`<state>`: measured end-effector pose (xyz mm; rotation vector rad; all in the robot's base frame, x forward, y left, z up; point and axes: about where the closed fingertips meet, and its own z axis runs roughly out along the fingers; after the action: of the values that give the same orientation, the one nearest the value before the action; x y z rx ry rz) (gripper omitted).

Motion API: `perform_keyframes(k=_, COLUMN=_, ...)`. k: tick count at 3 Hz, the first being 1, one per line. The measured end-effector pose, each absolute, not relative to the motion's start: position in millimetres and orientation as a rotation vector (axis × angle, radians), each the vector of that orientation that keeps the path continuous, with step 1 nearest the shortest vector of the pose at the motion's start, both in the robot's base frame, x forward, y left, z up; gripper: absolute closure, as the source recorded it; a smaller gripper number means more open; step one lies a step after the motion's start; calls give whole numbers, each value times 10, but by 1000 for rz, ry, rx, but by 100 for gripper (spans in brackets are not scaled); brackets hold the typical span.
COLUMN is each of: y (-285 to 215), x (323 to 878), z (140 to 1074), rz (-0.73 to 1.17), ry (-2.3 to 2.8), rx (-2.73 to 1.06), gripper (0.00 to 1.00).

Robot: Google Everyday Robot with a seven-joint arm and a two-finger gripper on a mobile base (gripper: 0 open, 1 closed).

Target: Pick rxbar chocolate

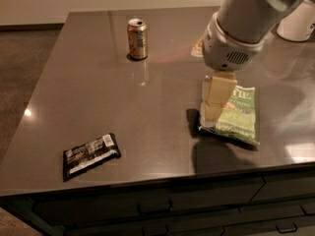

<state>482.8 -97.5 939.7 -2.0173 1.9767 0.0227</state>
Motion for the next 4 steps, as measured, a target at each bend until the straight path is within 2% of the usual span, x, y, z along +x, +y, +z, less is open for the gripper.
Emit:
perform_keyframes(k=2, y=-135, x=4671, z=9117, rz=154, ry=1806, rx=-2188, gripper=0)
perform_keyframes(k=4, y=485, x=4500, z=8782, rz=216, ry=1699, rx=-2310, gripper=0)
